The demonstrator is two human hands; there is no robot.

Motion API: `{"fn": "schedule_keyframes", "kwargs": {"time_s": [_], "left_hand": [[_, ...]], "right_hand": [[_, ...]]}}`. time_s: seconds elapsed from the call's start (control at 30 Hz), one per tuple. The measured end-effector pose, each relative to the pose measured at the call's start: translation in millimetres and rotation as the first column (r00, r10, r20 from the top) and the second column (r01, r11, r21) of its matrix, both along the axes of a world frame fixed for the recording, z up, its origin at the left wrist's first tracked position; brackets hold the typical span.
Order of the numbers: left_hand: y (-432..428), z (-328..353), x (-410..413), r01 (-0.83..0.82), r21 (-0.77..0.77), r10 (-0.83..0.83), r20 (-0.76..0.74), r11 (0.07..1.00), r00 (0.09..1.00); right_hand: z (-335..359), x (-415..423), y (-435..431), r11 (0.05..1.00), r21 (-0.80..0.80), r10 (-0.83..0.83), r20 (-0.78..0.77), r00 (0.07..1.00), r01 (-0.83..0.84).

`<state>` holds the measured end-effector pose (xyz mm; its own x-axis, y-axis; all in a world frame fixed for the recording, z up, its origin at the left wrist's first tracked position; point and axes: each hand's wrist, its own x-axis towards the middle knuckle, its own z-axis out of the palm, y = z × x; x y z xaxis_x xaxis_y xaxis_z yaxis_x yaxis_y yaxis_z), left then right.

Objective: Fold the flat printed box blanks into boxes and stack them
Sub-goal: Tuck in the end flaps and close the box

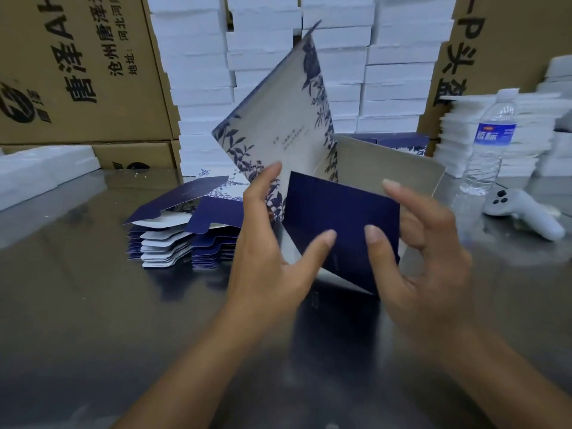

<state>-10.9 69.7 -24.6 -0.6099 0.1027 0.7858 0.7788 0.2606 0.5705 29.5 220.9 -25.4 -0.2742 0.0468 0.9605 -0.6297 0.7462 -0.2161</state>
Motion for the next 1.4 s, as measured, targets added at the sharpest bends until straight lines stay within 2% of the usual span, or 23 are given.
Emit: {"fn": "schedule_keyframes", "kwargs": {"time_s": [0.1,0.23,0.37,0.47,0.57,0.77,0.9,1.1,1.27,1.4], "left_hand": [[1,-3,1,-0.065,0.079,0.064,0.024,0.995,0.998],[2,-3,2,-0.111,0.124,0.105,0.051,0.986,0.993],[2,-3,-1,-0.053,0.136,0.044,0.066,0.989,0.997],[3,-1,0,0.002,0.026,-0.002,0.013,1.0,1.0],[7,-2,3,0.02,-0.055,-0.017,0.047,0.998,0.999],[5,-9,-2,0.098,-0.108,-0.086,0.112,0.989,0.99],[6,-9,-3,0.069,-0.088,-0.058,0.12,0.994,0.991],[6,-7,-5,0.063,-0.041,-0.056,0.151,0.997,0.987],[3,-4,-6,0.057,-0.036,-0.052,0.115,0.998,0.992],[-1,-5,-8,-0.016,-0.052,0.018,0.029,0.999,0.999]], "right_hand": [[1,-2,1,0.982,0.097,-0.163,0.025,0.986,0.16],[4,1,-3,0.958,0.121,-0.271,0.093,0.958,0.259],[2,-1,-6,0.929,0.173,-0.34,0.043,0.94,0.328],[-3,-3,-7,0.912,0.213,-0.352,-0.03,0.936,0.35],[-4,-4,-6,0.887,0.257,-0.376,-0.085,0.923,0.385],[-3,-2,-5,0.908,0.228,-0.343,-0.072,0.936,0.35],[-3,-2,-7,0.927,0.202,-0.318,-0.025,0.948,0.316],[1,-1,-3,0.92,0.186,-0.332,-0.099,0.938,0.345],[-1,-3,-2,0.935,0.158,-0.314,-0.055,0.948,0.319],[-2,-5,0,0.948,0.114,-0.299,-0.014,0.954,0.298]]}}
